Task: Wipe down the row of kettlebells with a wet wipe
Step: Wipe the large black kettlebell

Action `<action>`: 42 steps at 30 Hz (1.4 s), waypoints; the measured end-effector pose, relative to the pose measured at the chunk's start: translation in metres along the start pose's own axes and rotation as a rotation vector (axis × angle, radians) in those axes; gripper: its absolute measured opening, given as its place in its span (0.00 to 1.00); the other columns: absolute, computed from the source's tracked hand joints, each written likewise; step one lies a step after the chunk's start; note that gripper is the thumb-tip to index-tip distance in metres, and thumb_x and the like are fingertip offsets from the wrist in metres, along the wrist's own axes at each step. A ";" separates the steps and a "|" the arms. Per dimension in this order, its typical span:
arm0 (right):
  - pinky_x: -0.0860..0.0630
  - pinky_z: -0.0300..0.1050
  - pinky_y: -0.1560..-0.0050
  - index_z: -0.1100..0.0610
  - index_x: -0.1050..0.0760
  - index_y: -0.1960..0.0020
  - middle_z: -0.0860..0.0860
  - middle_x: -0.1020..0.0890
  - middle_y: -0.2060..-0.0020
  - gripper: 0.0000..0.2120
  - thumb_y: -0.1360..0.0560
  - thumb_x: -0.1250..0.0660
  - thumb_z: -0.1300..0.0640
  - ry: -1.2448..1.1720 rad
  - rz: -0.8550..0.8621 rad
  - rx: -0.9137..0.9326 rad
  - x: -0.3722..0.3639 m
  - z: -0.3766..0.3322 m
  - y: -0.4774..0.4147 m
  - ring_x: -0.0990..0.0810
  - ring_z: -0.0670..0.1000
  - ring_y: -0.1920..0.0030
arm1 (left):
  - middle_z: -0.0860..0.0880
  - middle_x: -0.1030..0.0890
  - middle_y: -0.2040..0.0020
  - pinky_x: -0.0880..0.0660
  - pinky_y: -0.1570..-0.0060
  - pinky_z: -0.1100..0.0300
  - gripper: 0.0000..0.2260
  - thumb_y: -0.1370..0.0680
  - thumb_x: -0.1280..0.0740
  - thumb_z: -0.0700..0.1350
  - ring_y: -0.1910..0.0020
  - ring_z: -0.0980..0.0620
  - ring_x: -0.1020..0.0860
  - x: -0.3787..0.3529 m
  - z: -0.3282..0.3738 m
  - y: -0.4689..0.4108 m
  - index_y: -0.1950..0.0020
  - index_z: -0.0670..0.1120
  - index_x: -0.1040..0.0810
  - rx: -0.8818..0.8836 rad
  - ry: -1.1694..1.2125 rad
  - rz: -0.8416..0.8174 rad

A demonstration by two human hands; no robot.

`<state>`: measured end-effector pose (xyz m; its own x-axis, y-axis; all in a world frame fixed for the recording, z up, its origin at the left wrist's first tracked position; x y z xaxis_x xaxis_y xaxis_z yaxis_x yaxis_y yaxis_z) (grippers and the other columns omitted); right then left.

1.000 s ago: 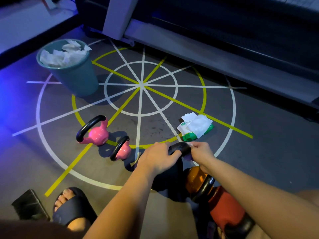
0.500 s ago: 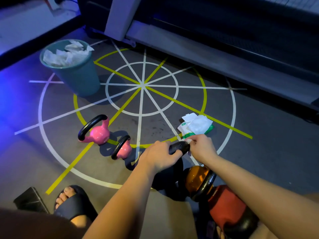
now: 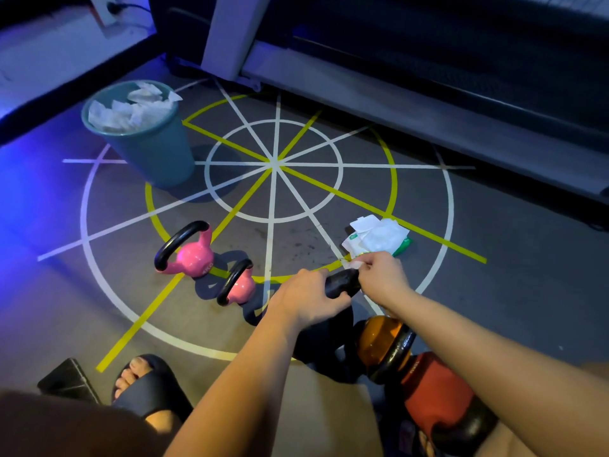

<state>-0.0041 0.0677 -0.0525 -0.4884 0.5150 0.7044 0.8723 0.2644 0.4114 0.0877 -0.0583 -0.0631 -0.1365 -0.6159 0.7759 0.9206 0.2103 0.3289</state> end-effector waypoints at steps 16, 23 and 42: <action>0.25 0.44 0.49 0.45 0.15 0.45 0.53 0.16 0.53 0.16 0.21 0.40 0.59 -0.100 0.041 0.017 0.000 0.005 0.018 0.20 0.56 0.49 | 0.48 0.17 0.53 0.23 0.57 0.54 0.16 0.28 0.31 0.59 0.52 0.44 0.19 0.004 0.004 0.001 0.45 0.53 0.22 -0.007 -0.054 0.022; 0.39 0.24 0.36 0.47 0.20 0.37 0.42 0.22 0.33 0.22 0.21 0.42 0.67 -0.039 0.055 0.303 -0.013 -0.024 0.066 0.27 0.44 0.32 | 0.47 0.17 0.51 0.24 0.56 0.53 0.15 0.27 0.32 0.57 0.50 0.43 0.19 0.004 0.005 0.001 0.44 0.52 0.23 -0.015 -0.067 0.025; 0.33 0.40 0.31 0.47 0.30 0.25 0.50 0.26 0.29 0.28 0.21 0.45 0.68 -0.022 0.064 0.288 -0.016 0.010 0.042 0.29 0.52 0.28 | 0.49 0.18 0.55 0.25 0.60 0.56 0.14 0.28 0.30 0.57 0.55 0.46 0.20 0.005 0.003 0.002 0.48 0.51 0.22 -0.009 -0.026 0.036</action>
<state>0.0409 0.0786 -0.0525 -0.4346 0.5551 0.7092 0.8741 0.4496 0.1837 0.0882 -0.0589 -0.0566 -0.1126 -0.5882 0.8008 0.9285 0.2246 0.2956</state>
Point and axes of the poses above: each hand's wrist, its own y-axis away from the middle knuckle, its own x-axis out of the back of the hand, z = x × y, the point moved 9 cm from there along -y, towards the middle knuckle
